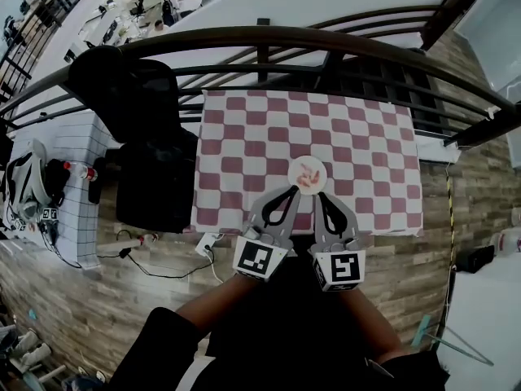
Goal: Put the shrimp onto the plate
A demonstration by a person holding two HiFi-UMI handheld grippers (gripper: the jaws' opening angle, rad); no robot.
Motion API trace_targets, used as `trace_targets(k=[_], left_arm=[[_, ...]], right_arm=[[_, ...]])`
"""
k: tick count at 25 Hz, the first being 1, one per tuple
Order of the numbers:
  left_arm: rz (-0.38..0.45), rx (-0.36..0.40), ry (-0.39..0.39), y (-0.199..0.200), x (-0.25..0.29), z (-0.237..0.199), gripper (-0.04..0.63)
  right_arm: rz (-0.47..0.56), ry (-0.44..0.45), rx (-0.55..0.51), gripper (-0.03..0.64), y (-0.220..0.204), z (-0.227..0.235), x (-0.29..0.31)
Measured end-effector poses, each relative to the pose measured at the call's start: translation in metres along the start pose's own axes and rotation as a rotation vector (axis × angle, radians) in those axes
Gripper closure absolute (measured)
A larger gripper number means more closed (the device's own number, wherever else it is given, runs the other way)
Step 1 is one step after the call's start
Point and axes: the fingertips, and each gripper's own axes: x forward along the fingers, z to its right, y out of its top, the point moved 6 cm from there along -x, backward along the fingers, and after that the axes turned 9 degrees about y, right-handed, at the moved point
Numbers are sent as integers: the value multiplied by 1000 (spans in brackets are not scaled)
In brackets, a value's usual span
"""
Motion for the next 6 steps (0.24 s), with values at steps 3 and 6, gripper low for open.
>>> trace_targets(k=[3, 6], left_arm=[[2, 5, -11, -2, 1, 2, 589], [1, 13, -21, -5, 3, 5, 589]], right_arm=[[-12, 0, -8, 620, -4, -3, -3], [-9, -7, -15, 620, -5, -2, -4]])
